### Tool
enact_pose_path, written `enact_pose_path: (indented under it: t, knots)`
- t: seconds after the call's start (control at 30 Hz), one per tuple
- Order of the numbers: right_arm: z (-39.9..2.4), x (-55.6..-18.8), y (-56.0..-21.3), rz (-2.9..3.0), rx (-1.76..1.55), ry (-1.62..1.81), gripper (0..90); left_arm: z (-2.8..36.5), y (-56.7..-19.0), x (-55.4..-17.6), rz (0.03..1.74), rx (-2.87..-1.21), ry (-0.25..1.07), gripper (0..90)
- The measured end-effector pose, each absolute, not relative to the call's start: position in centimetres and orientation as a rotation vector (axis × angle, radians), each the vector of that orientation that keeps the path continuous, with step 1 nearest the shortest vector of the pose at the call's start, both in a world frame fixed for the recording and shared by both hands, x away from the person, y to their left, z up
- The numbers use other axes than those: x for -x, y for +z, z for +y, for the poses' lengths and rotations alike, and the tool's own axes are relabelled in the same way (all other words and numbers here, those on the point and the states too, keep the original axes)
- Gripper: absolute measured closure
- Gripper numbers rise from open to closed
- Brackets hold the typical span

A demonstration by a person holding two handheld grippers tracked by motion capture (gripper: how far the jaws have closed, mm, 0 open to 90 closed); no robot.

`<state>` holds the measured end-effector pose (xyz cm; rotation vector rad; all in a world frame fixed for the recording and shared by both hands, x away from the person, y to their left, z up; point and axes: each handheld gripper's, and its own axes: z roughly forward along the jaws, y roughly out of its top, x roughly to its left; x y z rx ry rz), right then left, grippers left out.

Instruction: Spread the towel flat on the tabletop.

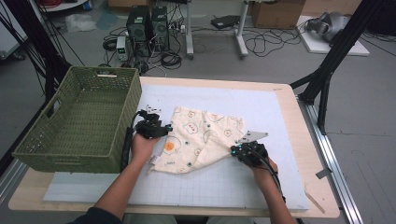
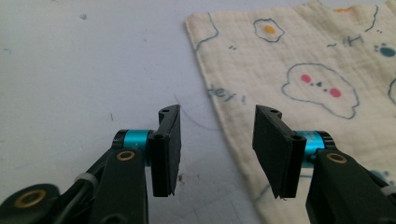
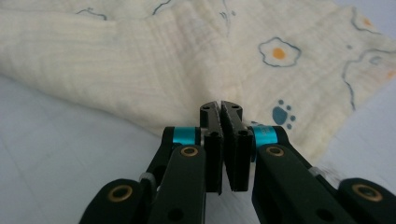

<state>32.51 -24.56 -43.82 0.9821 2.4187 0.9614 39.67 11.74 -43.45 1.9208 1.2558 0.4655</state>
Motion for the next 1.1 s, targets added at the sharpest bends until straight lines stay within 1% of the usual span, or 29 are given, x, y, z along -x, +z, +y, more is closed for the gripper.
enact_pose_path:
  t: [0.1,0.17,0.23,0.3,0.37,0.57,0.67,0.8,0.87,0.9,1.0,1.03,1.1]
  knots:
    - [-26.4,-32.5,-43.7,2.364,-1.016,0.91,87.2,11.7,-43.1,-39.3,1.236,-1.925,0.451,50.4]
    - [-27.4,-32.6,-43.7,2.326,-1.06,0.888,84.1,11.5,-42.9,-39.1,1.215,-1.923,0.447,50.2]
    - [-28.2,-32.6,-43.6,2.278,-1.142,0.931,71.8,11.2,-42.7,-38.9,1.184,-1.929,0.434,50.2]
    - [-28.1,-32.4,-43.1,2.241,-1.158,0.992,65.4,10.9,-42.7,-38.7,1.164,-1.933,0.42,50.2]
    - [-27.6,-32.2,-42.7,2.21,-1.159,1.054,59.5,10.5,-42.8,-38.7,1.154,-1.943,0.406,50.3]
    - [-23.9,-32.9,-42.2,2.23,-1.119,1.117,48.1,9.9,-43.1,-38.6,1.121,-1.978,0.38,50.5]
    - [-22.0,-33.8,-42.3,2.252,-1.108,1.118,45.8,10.2,-43.5,-38.3,1.118,-1.938,0.379,50.7]
    - [-19.4,-35.4,-43.1,2.308,-1.088,1.023,47.6,10.8,-44.4,-37.9,1.134,-1.92,0.366,50.7]
    - [-18.8,-36.0,-43.6,2.325,-1.093,0.973,53.9,11.0,-44.6,-37.8,1.145,-1.92,0.36,50.8]
    - [-18.5,-36.2,-44.0,2.34,-1.094,0.925,59.7,11.2,-44.7,-37.7,1.146,-1.923,0.359,50.8]
    - [-18.6,-36.3,-44.0,2.366,-1.097,0.94,82.3,11.4,-44.8,-37.6,1.153,-1.919,0.357,51.0]
    - [-18.7,-36.0,-43.9,2.376,-1.071,0.916,85.0,11.5,-44.9,-37.6,1.155,-1.912,0.355,51.0]
    - [-19.1,-35.6,-43.5,2.386,-1.059,0.923,85.8,11.7,-45.0,-37.6,1.16,-1.907,0.35,51.1]
